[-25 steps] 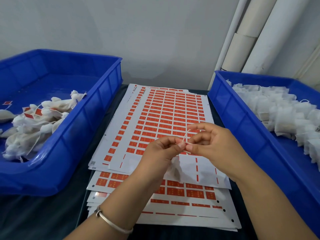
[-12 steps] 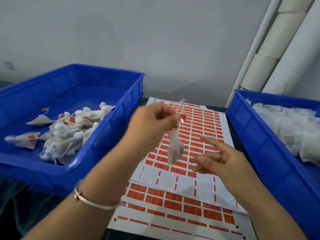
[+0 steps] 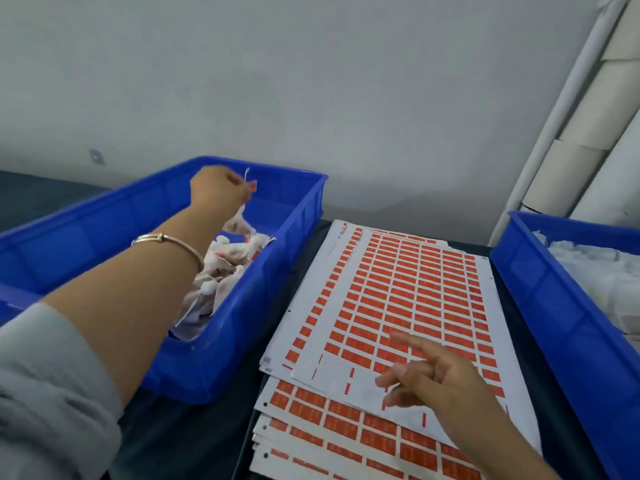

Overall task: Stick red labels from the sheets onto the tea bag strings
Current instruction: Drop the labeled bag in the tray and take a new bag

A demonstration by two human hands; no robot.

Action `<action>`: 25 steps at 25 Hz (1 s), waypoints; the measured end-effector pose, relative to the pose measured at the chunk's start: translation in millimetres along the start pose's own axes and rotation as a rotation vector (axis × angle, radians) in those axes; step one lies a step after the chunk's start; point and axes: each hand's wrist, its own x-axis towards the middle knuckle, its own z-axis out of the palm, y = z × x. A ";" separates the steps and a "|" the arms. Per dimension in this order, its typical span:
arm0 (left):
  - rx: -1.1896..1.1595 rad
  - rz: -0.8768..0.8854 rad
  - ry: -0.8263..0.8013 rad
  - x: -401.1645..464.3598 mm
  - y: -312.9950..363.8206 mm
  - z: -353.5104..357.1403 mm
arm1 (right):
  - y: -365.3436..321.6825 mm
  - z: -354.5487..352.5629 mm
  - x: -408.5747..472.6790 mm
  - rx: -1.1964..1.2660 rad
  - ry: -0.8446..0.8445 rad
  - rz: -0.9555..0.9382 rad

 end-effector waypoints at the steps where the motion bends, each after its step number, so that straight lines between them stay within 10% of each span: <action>1: 0.110 -0.016 -0.046 0.3 -11.5 6.9 | 0.9 0.4 -0.7 0.002 -0.006 0.012; 6: 0.415 -0.077 -0.274 -17.8 -11.1 24.7 | 7.6 -6.8 -1.9 -0.034 0.015 0.084; 17: 0.116 0.313 -0.876 -225.0 76.2 150.4 | -61.8 -111.1 -57.7 -0.317 0.506 -0.060; 25: 0.414 0.632 -0.818 -266.3 58.4 213.2 | 5.0 -283.2 28.3 -0.429 0.738 0.264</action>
